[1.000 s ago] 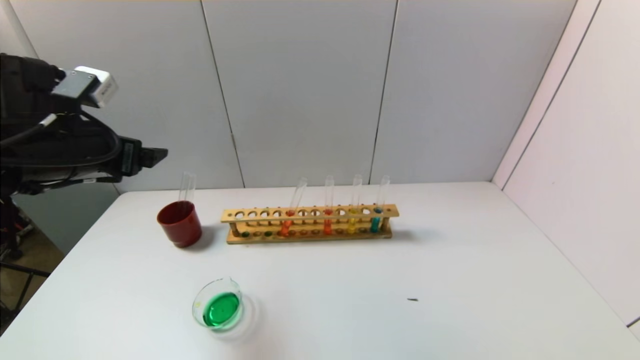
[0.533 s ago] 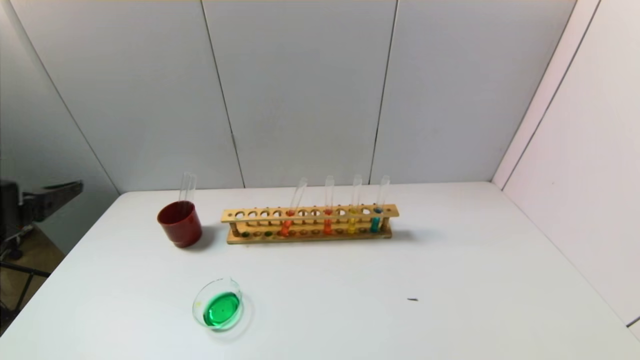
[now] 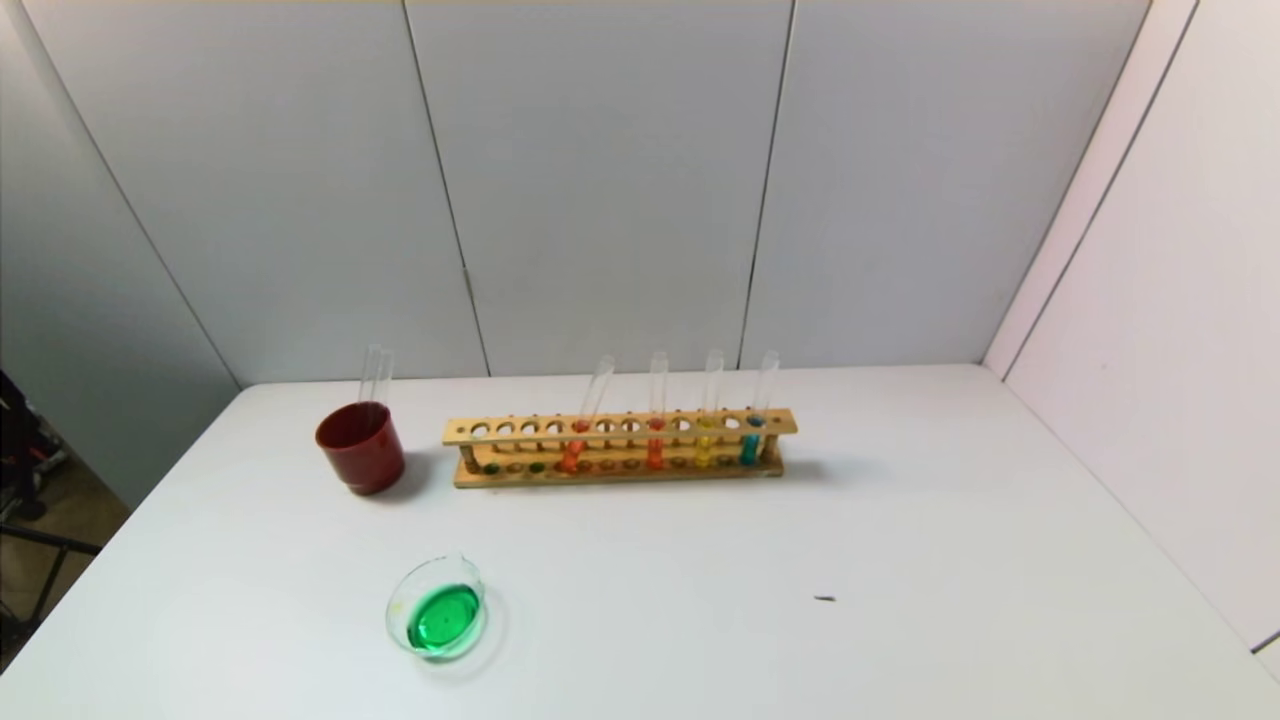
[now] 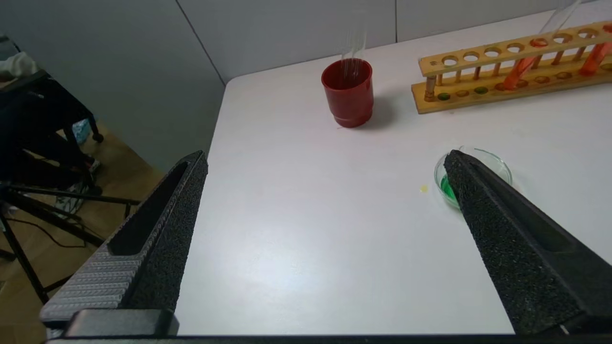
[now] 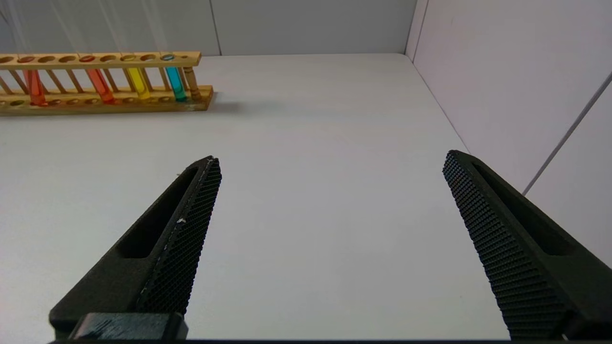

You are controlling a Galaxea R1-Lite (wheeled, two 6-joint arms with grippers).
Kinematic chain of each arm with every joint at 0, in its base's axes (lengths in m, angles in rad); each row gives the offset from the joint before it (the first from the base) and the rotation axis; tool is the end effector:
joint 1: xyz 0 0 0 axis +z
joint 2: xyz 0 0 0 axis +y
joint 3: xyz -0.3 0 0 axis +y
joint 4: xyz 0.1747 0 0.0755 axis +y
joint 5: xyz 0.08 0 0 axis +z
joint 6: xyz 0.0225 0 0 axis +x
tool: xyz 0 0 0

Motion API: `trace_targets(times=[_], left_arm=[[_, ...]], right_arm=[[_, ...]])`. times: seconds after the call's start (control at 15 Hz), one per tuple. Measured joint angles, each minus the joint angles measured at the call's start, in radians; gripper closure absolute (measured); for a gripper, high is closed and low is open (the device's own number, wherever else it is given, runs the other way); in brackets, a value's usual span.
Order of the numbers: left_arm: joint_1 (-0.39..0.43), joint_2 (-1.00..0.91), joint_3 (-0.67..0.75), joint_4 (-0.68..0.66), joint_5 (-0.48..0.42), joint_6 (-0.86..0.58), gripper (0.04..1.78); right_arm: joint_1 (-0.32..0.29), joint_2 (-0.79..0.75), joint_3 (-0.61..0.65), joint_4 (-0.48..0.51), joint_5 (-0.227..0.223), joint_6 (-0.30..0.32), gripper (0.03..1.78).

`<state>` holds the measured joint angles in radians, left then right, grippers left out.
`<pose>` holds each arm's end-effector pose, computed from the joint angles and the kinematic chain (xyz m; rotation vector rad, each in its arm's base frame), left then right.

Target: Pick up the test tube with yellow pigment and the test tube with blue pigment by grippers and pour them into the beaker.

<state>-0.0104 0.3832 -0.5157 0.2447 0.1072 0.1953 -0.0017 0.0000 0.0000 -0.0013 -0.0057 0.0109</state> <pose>-0.0133 0.0025 0.1986 0.2015 0.1211 0.0855 -0.0228 -0.0001 0.0756 0.0109 -0.0013 -0.0074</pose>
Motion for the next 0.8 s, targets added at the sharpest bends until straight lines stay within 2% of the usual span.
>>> trace_targets(times=[0.33,0.67,0.8], left_arm=[[0.004,-0.271,0.243,-0.011,-0.075,-0.008,0.08],[0.007,-0.373,0.461,-0.189,-0.133,-0.067,0.08],[0.007,-0.381,0.502,-0.234,-0.152,-0.081,0.08]], right_arm=[[0.0,0.0,0.0,0.0,0.0,0.0,0.11],[0.0,0.0,0.0,0.0,0.0,0.0,0.11],[0.0,0.0,0.0,0.0,0.0,0.0,0.11]])
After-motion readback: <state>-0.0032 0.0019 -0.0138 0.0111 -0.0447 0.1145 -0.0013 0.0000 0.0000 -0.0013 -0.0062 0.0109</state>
